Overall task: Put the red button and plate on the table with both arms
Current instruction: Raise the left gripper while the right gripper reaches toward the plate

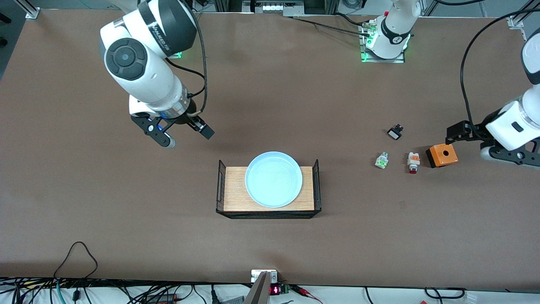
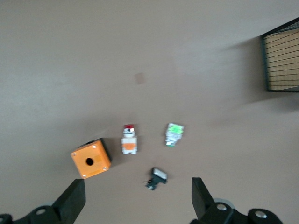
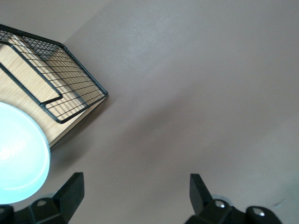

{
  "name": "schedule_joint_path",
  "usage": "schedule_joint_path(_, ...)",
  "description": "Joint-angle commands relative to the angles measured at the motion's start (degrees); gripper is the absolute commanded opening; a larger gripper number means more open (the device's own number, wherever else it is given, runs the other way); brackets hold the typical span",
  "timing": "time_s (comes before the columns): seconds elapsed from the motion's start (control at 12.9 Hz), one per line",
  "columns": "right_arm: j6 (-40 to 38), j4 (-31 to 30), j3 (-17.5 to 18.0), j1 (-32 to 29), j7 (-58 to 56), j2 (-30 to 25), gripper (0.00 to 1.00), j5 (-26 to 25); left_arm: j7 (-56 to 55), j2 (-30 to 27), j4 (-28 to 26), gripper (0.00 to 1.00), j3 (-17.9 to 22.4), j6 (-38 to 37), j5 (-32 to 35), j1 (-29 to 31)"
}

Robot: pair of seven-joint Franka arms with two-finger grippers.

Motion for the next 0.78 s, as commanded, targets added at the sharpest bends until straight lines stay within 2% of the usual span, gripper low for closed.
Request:
schedule_joint_path(0.0, 1.2, 1.0, -0.4, 2.8, 3.2, 0.6, 1.00, -0.9, -5.3, -0.2, 3.8, 1.00, 4.5, -3.2, -1.1, -8.8)
schedule_joint_path(0.16, 2.5, 1.0, -0.4, 4.1, 3.8, 1.4, 1.00, -1.6, -8.2, -1.0, 3.8, 1.00, 15.7, -3.3, -1.6, -19.0)
schedule_joint_path(0.23, 4.1, 1.0, -0.4, 4.5, 4.9, 2.1, 1.00, -1.6, -7.9, -1.2, 3.9, 1.00, 18.8, -3.6, -1.8, -21.1)
schedule_joint_path(0.47, 8.7, 1.9, -0.5, 6.9, 8.4, 5.2, 1.00, -2.1, -4.5, -3.5, 1.6, 1.00, 18.7, -4.2, -3.2, -19.0)
schedule_joint_path(0.7, 9.2, 8.4, -0.5, 9.5, 9.2, 10.2, 1.00, -2.6, -5.1, -7.4, -4.7, 1.00, 17.5, 0.2, -4.7, -18.6)
